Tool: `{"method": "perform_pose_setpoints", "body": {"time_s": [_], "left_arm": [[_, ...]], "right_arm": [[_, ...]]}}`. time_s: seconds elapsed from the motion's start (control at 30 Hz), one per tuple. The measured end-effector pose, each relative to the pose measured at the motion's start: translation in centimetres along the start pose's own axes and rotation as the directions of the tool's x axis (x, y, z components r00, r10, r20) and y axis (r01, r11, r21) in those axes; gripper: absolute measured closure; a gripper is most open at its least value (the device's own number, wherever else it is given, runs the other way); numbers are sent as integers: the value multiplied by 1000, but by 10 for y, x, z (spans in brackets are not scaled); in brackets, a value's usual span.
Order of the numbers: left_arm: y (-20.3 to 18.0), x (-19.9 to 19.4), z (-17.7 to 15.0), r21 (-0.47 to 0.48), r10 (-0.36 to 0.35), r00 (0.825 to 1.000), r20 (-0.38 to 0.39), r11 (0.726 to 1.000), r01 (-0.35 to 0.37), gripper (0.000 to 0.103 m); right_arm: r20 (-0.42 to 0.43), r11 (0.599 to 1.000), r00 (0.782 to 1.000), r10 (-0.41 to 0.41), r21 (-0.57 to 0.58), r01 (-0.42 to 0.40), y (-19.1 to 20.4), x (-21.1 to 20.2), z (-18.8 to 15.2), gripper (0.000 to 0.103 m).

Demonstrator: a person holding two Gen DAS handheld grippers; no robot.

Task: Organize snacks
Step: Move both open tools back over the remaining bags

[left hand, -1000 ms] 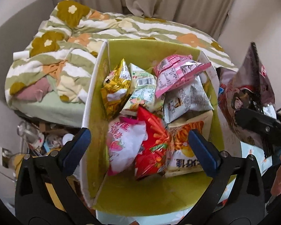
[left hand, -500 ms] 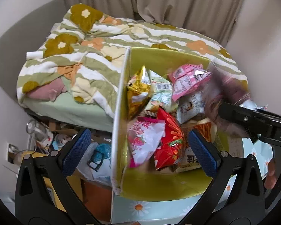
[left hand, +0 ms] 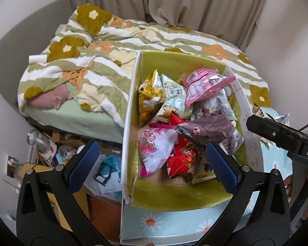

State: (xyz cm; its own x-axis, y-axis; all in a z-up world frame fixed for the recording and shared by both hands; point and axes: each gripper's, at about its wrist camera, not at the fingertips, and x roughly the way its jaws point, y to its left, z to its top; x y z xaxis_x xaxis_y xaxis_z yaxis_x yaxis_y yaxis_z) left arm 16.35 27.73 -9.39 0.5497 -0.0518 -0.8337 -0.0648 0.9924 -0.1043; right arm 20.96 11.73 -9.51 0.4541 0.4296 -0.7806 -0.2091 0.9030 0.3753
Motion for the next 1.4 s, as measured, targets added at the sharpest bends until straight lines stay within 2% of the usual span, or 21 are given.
{"method": "perform_pose_setpoints", "body": {"time_s": [0.3,0.43,0.67,0.8,0.97,1.1,1.4], "left_arm": [[-23,-36,3,54,-48,996,69,998,44,0],[-40,-54,4,106,-81,991,107,992,70,0],[-74,-70,8,166,-149,978,148,978,124,0],[-106,-70,9,204,-182,972,150,967,149,0],[-151,-57,11,235,-203,970,130,957,169,0],[-199,-36,12,252,-227,971,72,946,202,0],[-295,16,18,295,-207,978,-2,935,198,0]], "right_arm": [[70,999,997,35,-16,-34,4,-47,-8,4],[142,1000,990,-3,-13,5,1,-77,-16,3],[212,996,974,-84,12,83,-22,-121,-24,3],[236,991,962,-135,35,131,-47,-145,-26,3],[241,983,954,-178,89,161,-96,-165,-28,3],[220,977,955,-198,123,174,-140,-177,-29,3],[150,969,962,-227,134,208,-229,-179,-21,3]]}}
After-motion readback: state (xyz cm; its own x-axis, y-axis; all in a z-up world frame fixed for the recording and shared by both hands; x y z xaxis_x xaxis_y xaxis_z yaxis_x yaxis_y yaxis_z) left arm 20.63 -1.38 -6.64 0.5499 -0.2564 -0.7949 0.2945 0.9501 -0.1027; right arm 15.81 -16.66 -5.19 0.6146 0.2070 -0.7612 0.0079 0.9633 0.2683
